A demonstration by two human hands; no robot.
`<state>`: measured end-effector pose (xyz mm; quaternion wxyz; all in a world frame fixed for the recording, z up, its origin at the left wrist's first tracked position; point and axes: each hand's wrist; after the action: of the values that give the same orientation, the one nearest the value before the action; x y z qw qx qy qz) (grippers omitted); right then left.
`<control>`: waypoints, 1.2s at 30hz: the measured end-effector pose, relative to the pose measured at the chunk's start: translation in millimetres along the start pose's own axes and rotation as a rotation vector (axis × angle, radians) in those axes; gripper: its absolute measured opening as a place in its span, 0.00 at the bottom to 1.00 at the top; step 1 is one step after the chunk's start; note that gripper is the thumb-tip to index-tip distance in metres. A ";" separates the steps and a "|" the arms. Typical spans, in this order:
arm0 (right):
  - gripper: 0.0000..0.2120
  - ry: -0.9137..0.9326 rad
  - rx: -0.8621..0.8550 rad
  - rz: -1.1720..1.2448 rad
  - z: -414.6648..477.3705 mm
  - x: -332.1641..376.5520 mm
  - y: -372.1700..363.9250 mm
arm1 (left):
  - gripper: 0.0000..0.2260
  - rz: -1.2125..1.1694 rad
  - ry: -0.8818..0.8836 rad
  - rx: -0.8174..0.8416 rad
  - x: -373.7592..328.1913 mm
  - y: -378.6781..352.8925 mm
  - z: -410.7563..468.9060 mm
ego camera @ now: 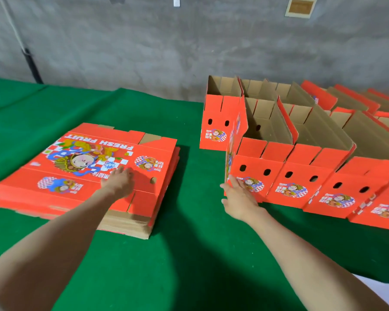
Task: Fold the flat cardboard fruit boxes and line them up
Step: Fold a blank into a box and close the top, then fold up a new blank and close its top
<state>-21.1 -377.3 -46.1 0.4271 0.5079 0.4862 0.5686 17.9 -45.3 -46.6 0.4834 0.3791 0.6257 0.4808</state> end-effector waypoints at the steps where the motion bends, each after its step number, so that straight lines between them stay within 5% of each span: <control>1: 0.26 0.016 0.015 0.021 -1.5 9.7 -0.7 | 0.23 0.063 0.022 0.025 15.0 -5.5 -3.1; 8: 0.24 0.020 0.121 0.182 -20.2 54.1 -25.3 | 0.24 0.246 -0.221 -0.157 34.9 -34.5 -73.2; 13: 0.22 -0.175 0.241 0.364 -33.0 74.1 -44.1 | 0.24 -0.037 -0.265 -0.305 38.4 -32.6 -96.0; 17: 0.11 -0.460 0.249 0.856 -40.2 97.0 -54.0 | 0.38 0.065 -0.135 -0.098 52.7 -46.5 -92.4; 20: 0.10 -0.679 0.145 1.164 -40.6 108.3 -56.5 | 0.58 -0.002 -0.150 -0.149 55.8 -55.1 -105.5; 23: 0.07 -0.703 -0.055 1.301 -41.2 118.2 -43.9 | 0.43 -0.219 -0.153 -0.338 57.9 -42.6 -112.7; 26: 0.06 -0.524 -0.183 1.437 -46.9 117.5 -16.0 | 0.29 -0.297 -0.036 -0.522 60.4 -19.3 -105.4; 31: 0.09 -0.287 -0.353 1.496 -74.3 68.5 32.2 | 0.25 -0.500 0.160 -0.740 74.9 32.2 -91.6; 36: 0.12 -0.275 -0.426 1.575 -109.4 4.1 50.2 | 0.04 -1.185 0.072 -0.500 57.1 74.0 -88.9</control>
<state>-129.8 -394.5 2.8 0.0462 0.6732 -0.1868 0.7140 -81.6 5.9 17.5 0.7195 -0.1711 0.6139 0.2759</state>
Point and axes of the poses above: each hand's wrist, its own z-axis towards the middle knuckle, its own y-axis out of the back of the hand, x = y × z, and after that the axes turned 9 degrees about -x, right-handed
